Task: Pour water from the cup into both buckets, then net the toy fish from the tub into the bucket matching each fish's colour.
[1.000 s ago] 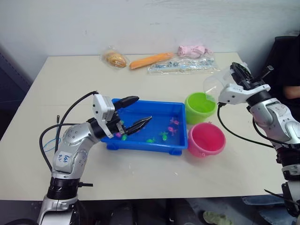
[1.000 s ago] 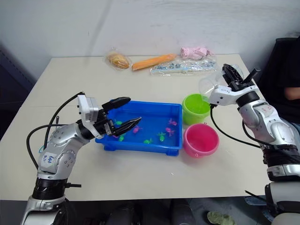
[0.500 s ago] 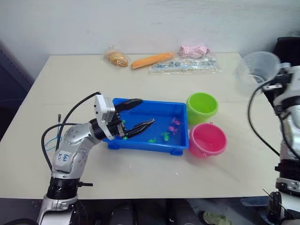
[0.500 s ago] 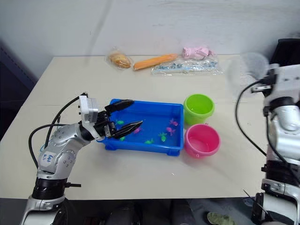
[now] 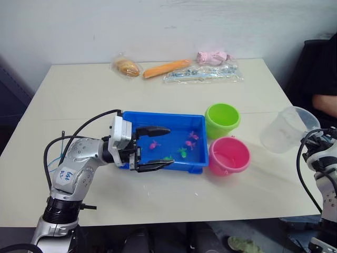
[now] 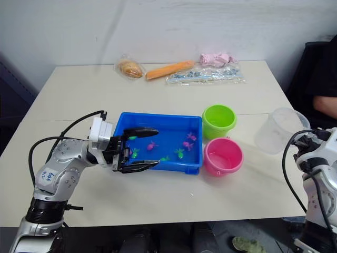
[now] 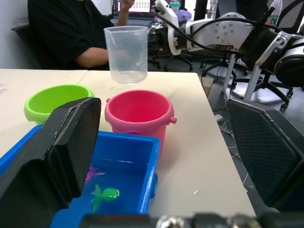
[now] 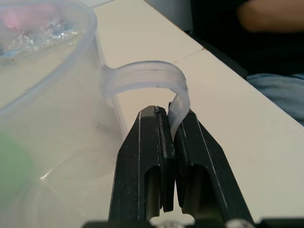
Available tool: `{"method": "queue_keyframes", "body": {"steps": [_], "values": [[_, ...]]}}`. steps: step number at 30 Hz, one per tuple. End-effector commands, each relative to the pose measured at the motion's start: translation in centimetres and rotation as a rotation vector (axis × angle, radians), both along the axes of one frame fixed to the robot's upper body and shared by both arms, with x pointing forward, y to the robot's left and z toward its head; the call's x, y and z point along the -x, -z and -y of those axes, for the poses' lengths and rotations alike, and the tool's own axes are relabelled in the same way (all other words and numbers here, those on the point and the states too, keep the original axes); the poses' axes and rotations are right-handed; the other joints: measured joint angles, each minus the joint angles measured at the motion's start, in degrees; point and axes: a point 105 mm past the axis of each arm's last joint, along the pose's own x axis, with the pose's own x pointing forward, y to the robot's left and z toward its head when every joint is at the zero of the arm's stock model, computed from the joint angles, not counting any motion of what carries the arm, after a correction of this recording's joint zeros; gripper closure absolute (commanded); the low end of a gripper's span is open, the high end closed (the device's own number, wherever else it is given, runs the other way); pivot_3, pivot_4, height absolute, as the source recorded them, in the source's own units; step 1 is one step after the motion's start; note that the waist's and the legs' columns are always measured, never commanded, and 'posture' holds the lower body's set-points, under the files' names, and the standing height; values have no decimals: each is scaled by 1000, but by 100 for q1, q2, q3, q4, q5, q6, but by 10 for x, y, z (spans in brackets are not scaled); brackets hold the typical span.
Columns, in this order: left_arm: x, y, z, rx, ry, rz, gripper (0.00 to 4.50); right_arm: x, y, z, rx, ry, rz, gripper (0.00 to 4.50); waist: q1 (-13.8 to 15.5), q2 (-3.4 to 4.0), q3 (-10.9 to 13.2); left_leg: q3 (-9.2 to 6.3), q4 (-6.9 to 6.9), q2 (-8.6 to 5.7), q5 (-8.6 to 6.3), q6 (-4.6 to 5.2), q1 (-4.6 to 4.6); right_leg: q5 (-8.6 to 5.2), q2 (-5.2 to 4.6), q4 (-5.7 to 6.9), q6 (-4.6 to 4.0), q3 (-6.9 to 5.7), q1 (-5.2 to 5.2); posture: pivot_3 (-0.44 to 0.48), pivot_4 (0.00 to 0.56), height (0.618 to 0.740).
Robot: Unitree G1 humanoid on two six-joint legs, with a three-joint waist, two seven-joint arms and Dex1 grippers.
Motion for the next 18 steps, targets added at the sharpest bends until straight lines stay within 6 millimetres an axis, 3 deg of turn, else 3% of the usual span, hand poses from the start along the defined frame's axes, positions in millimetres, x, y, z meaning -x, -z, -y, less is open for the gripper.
{"method": "queue_keyframes", "body": {"steps": [1,7,10,18], "values": [[4,-5,5,4,28,37,0,0,-5,-1,19,34,47,4441,1,0,0,0,0,0,0,0,-2,0,-1,-1,0,2,-1,0,150,740],[2,-4,7,-2,29,42,0,-13,21,-16,27,28,9,4441,1,0,0,0,0,-1,0,0,-3,0,-1,-2,0,3,-2,0,150,740],[0,-6,6,1,17,48,0,-13,33,-13,68,68,-11,4441,2,0,0,0,0,-1,0,0,-3,0,-1,-1,0,4,-2,0,150,740],[-1,-5,5,-8,2,59,0,-20,50,-23,133,37,-49,4441,-9,0,0,0,0,0,0,1,-2,0,-1,-1,1,5,-2,0,150,740]]}}
